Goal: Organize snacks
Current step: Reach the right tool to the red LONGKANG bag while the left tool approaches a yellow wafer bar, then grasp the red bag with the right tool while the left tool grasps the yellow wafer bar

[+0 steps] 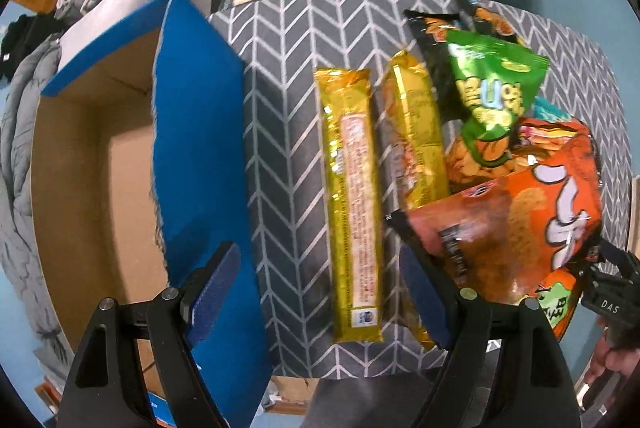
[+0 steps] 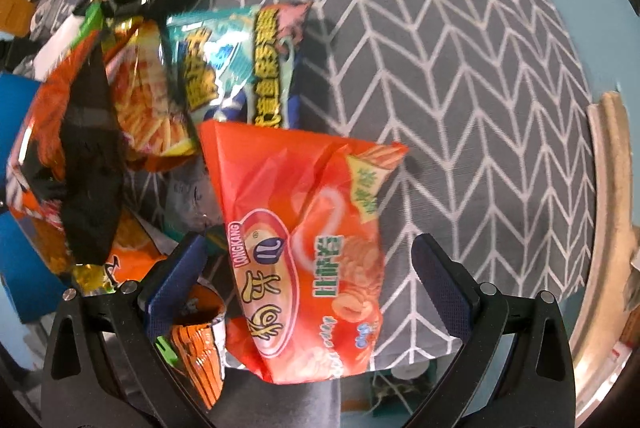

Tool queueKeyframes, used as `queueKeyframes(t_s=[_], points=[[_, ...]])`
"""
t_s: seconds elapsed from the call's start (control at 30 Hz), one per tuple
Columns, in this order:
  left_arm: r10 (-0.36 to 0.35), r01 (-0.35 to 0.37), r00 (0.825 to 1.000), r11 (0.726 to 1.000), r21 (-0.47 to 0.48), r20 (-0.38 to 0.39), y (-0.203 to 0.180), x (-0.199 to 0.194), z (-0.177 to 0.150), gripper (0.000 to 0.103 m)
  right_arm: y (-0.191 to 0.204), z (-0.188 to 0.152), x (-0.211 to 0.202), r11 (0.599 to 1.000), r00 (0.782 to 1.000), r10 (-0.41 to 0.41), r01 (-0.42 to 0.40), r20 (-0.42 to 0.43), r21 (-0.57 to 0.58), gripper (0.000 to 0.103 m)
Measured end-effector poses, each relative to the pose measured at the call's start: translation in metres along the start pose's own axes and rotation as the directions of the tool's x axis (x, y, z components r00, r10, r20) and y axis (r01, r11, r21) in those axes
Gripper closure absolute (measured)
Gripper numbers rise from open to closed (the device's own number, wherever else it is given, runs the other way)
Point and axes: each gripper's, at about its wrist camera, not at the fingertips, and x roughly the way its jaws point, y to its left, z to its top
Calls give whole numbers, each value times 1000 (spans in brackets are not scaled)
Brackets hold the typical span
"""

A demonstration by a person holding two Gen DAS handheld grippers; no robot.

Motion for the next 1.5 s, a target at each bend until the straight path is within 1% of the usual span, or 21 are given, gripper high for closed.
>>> queueKeyframes(t_s=[0.07,0.17,0.33,0.43,0.53,0.57,0.63,0.7,0.73,0.8,0.9,0.97,1.0,1.07,1.13,1.2,1.27,1.3,1.43,1.5], points=[[4,-4,1000,1000,-16,-5,6,3,-2,20,5,-2,5,1000,1000,-4,4,-11,-9,2],[-17,17,1000,1000,-24,-5,14,5,-6,20,11,-2,11,1000,1000,-8,8,-20,-14,2],[6,-6,1000,1000,-25,1,23,10,-11,20,17,7,27,1000,999,-26,26,-22,-10,2],[7,-7,1000,999,-32,13,33,11,-12,20,2,12,25,999,999,-33,33,-27,-3,2],[-25,26,999,999,-26,26,36,10,-12,20,-6,9,27,999,999,-47,46,-21,-15,3],[-32,33,999,999,-16,25,33,12,-11,20,-7,9,28,998,998,-55,55,-21,-25,4],[-20,20,1000,1000,5,11,27,16,-9,20,-11,5,31,995,996,-85,84,-16,-57,9],[-19,19,1000,1000,17,3,22,21,-9,20,-12,4,30,991,994,-105,104,-8,-85,18],[-17,17,1000,1000,21,1,20,24,-9,20,-11,3,29,990,994,-105,104,-5,-90,20],[-12,12,1000,999,32,4,12,26,-11,19,-16,3,27,992,995,-96,96,5,-84,30],[14,-15,1000,999,45,21,4,26,-14,15,-25,3,23,995,996,-84,84,10,-58,38],[28,-30,999,998,51,27,1,28,-14,14,-34,4,21,996,996,-88,89,20,-29,40],[29,-30,999,998,54,21,-3,27,-12,15,-37,4,20,995,995,-93,93,21,-20,42],[-4,3,1000,998,55,19,-6,21,-7,16,-43,5,17,995,995,-97,98,25,-6,43],[-1,-2,999,998,57,39,-10,17,-5,16,-48,6,13,995,994,-98,98,38,3,44],[14,-16,1000,998,60,26,-13,22,-1,16,-53,7,9,995,994,-96,96,50,4,45],[11,-10,1000,999,49,-4,-12,32,2,16,-55,7,7,995,994,-96,96,57,7,45],[8,-8,1000,999,41,-12,-11,40,6,16,-54,15,1,995,994,-98,98,54,9,45],[-16,17,1000,1000,16,-21,-7,52,10,16,-58,22,1,995,994,-99,99,50,4,45],[-12,12,1000,1000,6,-24,-4,59,12,17,-49,27,-2,995,994,-102,102,49,3,45]])
